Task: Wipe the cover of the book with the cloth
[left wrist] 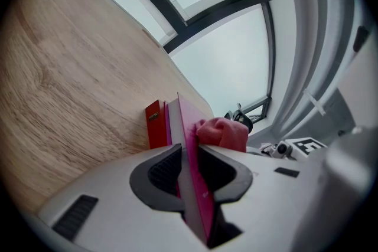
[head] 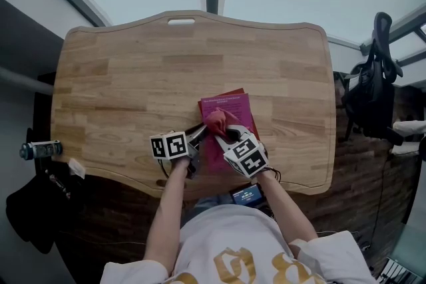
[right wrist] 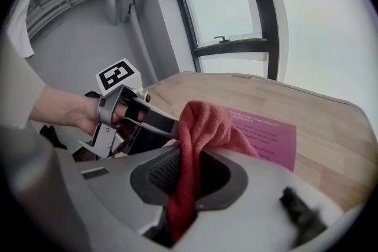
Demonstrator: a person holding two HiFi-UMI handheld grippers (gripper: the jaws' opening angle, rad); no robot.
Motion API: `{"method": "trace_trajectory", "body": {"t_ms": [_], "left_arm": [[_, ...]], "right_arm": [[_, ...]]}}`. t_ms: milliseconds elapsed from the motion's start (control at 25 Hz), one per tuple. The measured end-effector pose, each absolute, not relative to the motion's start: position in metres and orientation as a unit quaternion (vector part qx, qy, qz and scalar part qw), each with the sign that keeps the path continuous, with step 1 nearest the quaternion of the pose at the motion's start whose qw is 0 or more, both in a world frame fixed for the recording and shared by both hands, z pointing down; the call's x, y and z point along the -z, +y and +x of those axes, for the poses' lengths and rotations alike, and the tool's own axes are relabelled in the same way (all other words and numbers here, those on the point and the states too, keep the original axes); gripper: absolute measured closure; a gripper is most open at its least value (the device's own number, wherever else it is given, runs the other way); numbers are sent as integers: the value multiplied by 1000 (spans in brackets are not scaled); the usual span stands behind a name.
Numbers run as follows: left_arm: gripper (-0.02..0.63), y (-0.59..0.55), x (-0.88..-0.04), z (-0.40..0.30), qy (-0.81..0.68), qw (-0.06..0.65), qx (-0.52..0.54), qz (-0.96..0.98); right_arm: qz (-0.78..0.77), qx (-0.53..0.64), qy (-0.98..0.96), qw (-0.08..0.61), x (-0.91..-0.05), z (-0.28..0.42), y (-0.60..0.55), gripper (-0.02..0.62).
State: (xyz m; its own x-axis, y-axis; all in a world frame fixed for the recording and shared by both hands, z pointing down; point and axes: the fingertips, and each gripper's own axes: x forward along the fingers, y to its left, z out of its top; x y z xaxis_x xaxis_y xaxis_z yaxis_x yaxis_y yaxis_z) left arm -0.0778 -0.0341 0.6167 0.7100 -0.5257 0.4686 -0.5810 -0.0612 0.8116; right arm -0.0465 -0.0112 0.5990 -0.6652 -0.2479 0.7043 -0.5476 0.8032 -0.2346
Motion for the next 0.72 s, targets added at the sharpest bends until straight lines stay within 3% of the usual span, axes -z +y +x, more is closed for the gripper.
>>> {"method": "trace_trajectory", "body": {"t_ms": [720], "left_arm": [[515, -33, -617, -78, -378, 565, -26, 733]], "right_arm": [[225, -232, -883, 341, -601, -43, 14, 526]]}}
